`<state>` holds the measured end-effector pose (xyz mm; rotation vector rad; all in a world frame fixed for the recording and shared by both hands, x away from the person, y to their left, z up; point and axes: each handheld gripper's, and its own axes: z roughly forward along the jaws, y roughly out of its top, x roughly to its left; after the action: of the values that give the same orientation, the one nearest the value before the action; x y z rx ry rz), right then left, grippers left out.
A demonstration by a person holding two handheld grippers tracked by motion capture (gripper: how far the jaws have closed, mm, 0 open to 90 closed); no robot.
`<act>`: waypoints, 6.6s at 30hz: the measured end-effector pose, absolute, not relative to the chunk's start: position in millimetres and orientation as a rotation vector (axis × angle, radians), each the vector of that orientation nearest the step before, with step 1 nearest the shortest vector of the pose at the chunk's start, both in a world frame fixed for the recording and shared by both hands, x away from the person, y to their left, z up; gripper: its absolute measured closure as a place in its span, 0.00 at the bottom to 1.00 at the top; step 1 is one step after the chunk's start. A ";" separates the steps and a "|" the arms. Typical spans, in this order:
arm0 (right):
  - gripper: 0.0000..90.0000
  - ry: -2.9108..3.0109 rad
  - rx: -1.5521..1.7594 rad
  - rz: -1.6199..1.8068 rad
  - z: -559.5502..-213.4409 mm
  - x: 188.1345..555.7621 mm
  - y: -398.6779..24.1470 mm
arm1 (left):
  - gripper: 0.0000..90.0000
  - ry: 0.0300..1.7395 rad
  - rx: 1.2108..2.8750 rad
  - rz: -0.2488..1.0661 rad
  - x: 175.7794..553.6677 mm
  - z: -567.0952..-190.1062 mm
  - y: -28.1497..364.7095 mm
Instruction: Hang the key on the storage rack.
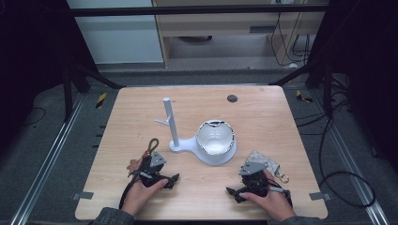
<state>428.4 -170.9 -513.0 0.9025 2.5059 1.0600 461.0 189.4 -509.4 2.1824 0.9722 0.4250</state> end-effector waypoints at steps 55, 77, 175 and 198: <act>0.01 2.483 0.945 1.049 -513.1 427.9 -181.7 | 0.21 1.247 2.307 0.412 508.1 -451.4 280.1; 0.01 2.482 0.942 1.053 -513.2 427.0 -182.7 | 0.52 1.289 2.381 0.289 535.0 -456.5 257.5; 0.01 2.486 0.941 1.050 -513.1 426.5 -183.3 | 0.73 0.898 2.071 0.511 432.5 -374.5 230.0; 0.01 2.486 0.940 1.050 -513.1 426.5 -183.3 | 0.73 0.824 2.037 0.550 421.1 -349.6 218.5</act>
<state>426.5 -183.3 -513.1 0.9400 2.4860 1.0502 421.1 218.5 -349.6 2.0375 0.8236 0.5501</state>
